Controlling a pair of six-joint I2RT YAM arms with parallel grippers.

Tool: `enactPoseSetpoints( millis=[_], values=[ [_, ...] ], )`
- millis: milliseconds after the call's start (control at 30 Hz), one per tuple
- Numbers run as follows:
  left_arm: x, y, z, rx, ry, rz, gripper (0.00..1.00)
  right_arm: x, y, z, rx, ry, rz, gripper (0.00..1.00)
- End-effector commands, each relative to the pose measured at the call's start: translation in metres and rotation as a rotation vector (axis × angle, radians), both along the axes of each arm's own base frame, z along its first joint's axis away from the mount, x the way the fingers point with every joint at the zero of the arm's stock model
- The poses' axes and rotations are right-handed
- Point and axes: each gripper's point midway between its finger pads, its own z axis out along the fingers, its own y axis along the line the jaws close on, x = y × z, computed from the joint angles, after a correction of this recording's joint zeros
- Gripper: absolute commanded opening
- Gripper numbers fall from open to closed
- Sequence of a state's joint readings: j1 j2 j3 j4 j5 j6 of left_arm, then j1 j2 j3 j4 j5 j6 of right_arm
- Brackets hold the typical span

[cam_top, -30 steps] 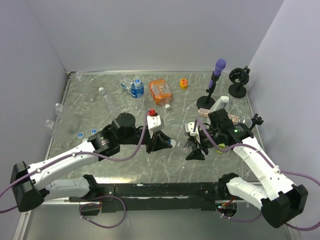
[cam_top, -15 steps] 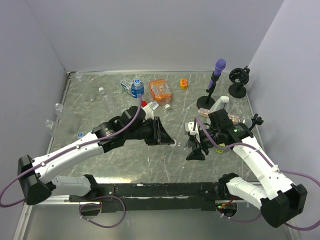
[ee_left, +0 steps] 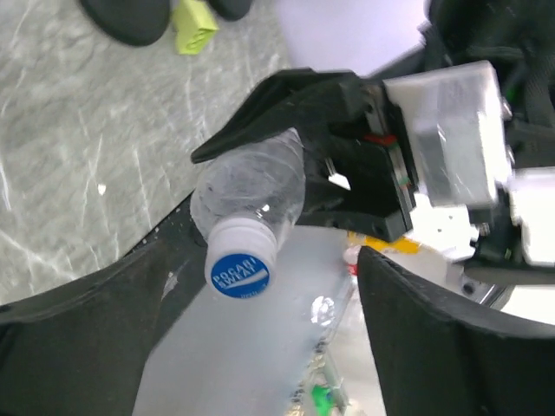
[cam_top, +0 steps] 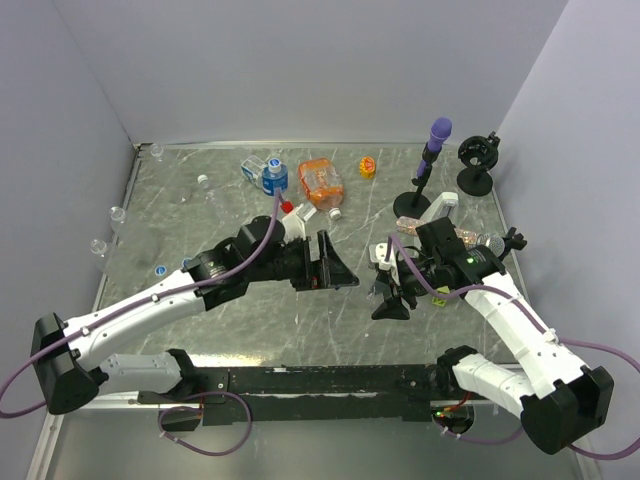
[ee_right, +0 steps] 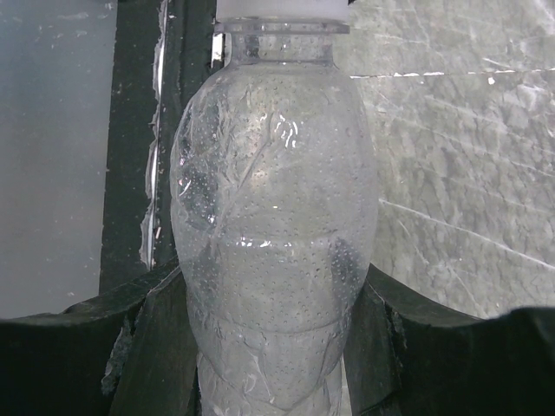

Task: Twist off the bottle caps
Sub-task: Unscrew the bottle cap from the plastic bottle.

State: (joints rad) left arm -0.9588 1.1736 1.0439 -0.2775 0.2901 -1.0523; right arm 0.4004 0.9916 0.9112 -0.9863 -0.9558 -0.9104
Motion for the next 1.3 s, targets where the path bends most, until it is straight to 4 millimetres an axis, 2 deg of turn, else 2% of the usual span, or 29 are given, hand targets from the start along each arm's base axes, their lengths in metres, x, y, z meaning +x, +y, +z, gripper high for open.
enactPoseSetpoints(
  millis=[0,133,300,500,600,700,900,1067,1133,1267],
  values=[
    [-0.013,0.004,0.025,-0.107,-0.202,-0.123,0.93,0.003,0.007,0.010,0.049,-0.041,0.033,0.15],
    [-0.019,0.018,0.028,-0.089,-0.408,-0.186,0.99,0.003,0.007,0.009,0.049,-0.041,0.032,0.15],
    [-0.032,0.036,0.029,-0.112,-0.741,-0.306,0.99,0.003,0.007,0.010,0.048,-0.041,0.034,0.15],
    [-0.025,0.059,0.019,-0.067,-1.192,-0.314,0.96,0.001,0.007,0.010,0.055,-0.043,0.042,0.15],
    [-0.017,0.061,0.022,-0.024,-1.356,-0.312,0.97,0.001,0.007,0.010,0.056,-0.040,0.048,0.15],
    [-0.006,0.052,0.016,0.038,-1.373,-0.353,0.97,0.001,0.008,0.011,0.058,-0.042,0.049,0.15],
    [-0.007,0.027,0.018,-0.035,-1.387,-0.426,0.99,0.000,0.007,0.010,0.057,-0.041,0.049,0.16],
    [-0.009,0.013,0.022,-0.083,-1.359,-0.464,0.84,0.000,0.007,0.009,0.059,-0.041,0.050,0.16],
    [-0.009,0.009,0.025,-0.095,-1.343,-0.470,0.75,0.000,0.007,0.009,0.059,-0.040,0.049,0.16],
    [-0.010,0.006,0.027,-0.114,-1.336,-0.475,0.70,-0.001,0.007,0.009,0.058,-0.041,0.050,0.16]
  ],
)
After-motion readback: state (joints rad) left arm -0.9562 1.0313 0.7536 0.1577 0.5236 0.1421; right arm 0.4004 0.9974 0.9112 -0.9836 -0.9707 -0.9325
